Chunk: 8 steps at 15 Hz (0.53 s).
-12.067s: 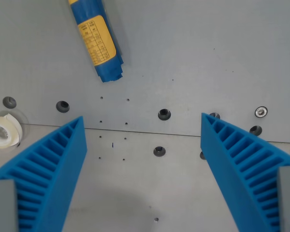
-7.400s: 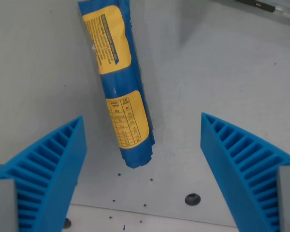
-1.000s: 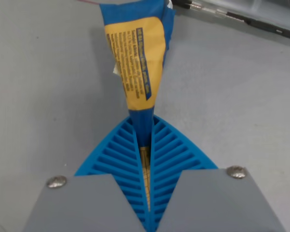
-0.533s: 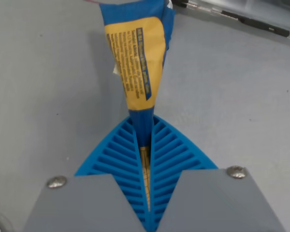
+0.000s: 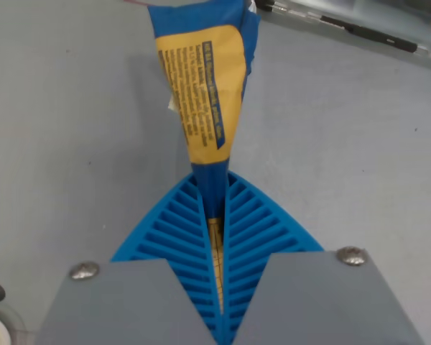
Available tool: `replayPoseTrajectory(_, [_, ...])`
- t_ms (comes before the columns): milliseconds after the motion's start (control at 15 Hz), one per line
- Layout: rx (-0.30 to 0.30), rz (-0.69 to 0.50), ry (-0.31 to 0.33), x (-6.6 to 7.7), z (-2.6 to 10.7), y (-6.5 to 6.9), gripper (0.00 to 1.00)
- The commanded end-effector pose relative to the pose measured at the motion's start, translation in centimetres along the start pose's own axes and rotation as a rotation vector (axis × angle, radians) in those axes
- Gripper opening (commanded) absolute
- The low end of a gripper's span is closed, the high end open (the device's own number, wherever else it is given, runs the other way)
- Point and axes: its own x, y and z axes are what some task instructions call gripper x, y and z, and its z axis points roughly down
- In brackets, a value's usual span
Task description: Pick up the blue bag
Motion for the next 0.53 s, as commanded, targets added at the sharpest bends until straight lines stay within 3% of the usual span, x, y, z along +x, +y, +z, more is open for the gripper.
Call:
replayPoseTrajectory(67, [0.024, -0.02, -0.013, -0.4, -1.5, -0.1, 0.0])
replayPoseTrajectory(533, [0.024, -0.02, -0.013, -0.3, -2.6, -0.1, 0.0])
